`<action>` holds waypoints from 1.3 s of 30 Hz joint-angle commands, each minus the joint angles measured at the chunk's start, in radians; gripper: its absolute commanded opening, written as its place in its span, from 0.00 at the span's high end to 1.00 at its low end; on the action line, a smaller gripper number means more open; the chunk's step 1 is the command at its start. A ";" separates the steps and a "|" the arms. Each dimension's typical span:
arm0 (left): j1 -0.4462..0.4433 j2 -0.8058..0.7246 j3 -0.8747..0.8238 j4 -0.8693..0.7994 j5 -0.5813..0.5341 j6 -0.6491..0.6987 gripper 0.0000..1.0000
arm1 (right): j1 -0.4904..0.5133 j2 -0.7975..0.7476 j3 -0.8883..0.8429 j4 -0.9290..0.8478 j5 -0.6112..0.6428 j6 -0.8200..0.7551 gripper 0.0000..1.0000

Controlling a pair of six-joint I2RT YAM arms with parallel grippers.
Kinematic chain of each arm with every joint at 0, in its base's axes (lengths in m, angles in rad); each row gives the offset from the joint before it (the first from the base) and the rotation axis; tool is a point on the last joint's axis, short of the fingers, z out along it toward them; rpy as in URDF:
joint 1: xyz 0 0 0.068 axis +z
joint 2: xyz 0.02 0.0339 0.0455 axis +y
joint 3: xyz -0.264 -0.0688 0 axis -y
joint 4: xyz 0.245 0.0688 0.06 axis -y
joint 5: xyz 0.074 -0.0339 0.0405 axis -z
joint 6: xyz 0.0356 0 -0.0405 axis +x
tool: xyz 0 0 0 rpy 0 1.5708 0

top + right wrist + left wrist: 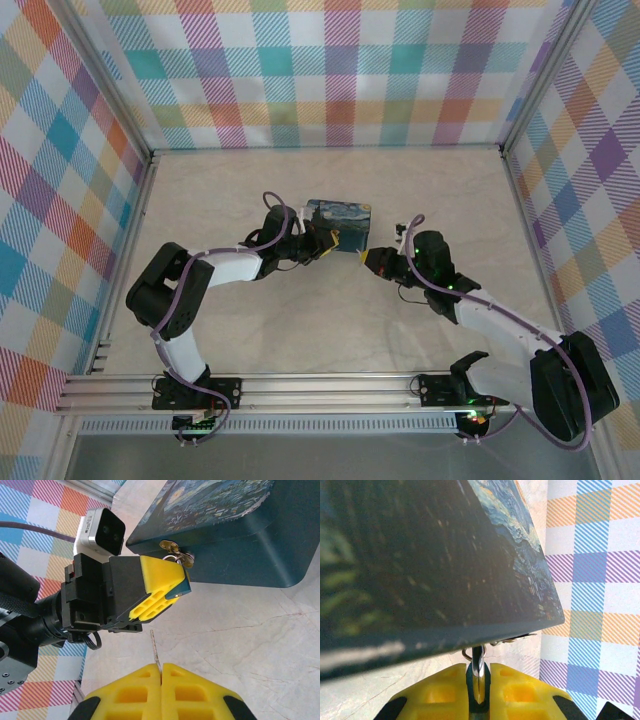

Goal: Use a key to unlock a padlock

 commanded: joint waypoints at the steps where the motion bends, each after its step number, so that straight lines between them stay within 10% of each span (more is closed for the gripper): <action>1: 0.005 -0.021 -0.004 0.068 -0.013 -0.007 0.97 | -0.003 0.010 0.065 0.032 -0.016 0.036 1.00; 19: 0.005 -0.006 -0.023 0.138 -0.004 -0.042 0.97 | 0.009 0.042 -0.038 0.232 0.029 0.448 1.00; 39: 0.006 -0.007 -0.025 0.152 0.015 -0.048 0.97 | 0.157 0.229 -0.129 0.577 0.131 0.453 1.00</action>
